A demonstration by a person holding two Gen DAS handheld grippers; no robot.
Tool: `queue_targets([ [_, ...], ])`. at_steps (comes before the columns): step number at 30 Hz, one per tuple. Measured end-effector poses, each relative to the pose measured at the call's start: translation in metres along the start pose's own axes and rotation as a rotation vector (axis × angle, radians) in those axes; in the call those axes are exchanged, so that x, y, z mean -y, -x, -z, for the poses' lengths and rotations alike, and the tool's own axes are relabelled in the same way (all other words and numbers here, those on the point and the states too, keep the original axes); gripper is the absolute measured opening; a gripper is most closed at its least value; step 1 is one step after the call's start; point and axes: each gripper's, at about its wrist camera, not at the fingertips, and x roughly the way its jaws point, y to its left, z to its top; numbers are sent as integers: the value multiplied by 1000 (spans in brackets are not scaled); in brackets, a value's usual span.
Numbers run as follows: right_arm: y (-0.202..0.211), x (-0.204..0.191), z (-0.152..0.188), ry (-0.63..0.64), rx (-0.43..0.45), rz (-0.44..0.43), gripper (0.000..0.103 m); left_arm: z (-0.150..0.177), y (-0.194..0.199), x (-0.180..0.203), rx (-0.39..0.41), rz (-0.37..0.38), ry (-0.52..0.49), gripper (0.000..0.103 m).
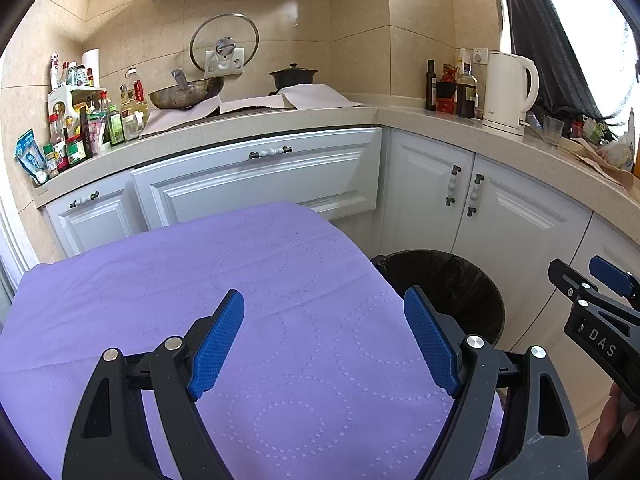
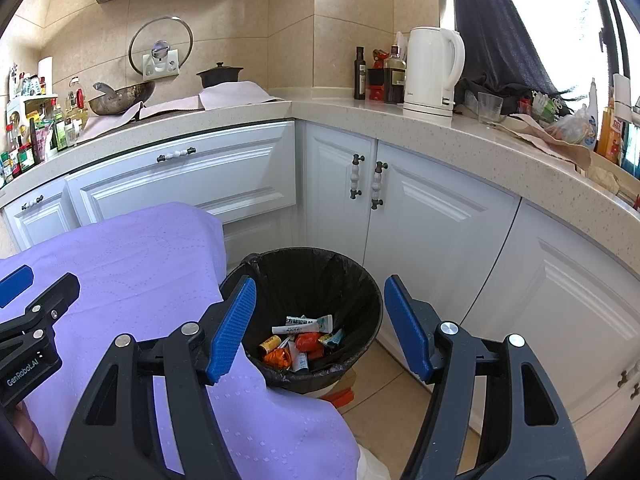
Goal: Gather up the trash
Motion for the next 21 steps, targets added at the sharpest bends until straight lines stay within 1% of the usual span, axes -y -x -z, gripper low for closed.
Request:
queue_targets([
  [21,0,-1,1,1,-2,0,65,0,2,3,11,11,-18,80],
])
